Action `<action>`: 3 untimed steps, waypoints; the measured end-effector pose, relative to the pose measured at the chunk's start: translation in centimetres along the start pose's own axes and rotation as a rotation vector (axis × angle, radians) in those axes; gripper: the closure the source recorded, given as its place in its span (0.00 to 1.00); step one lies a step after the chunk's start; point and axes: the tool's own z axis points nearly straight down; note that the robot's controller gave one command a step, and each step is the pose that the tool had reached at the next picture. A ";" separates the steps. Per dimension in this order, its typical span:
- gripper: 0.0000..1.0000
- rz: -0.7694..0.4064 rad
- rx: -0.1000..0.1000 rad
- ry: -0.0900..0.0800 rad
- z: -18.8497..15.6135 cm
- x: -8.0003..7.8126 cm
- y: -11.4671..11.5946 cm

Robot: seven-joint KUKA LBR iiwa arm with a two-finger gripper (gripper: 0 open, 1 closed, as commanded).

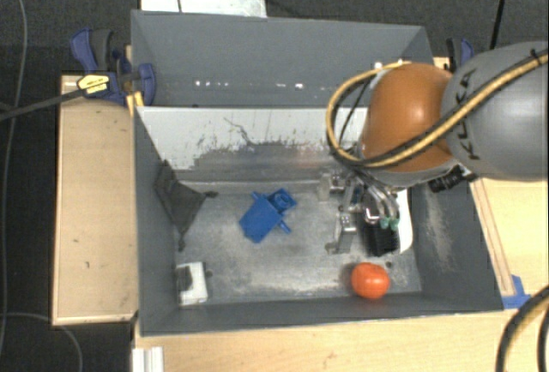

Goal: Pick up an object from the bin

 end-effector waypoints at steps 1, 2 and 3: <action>0.00 0.001 0.000 -0.008 -0.5 -0.1 0.0; 0.00 -0.153 0.002 -0.016 4.0 -3.0 4.6; 0.00 -0.253 -0.001 -0.005 6.3 -3.6 7.0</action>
Offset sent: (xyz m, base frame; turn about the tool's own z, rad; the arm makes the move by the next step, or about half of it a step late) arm 0.0377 0.0740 -0.0711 -0.2437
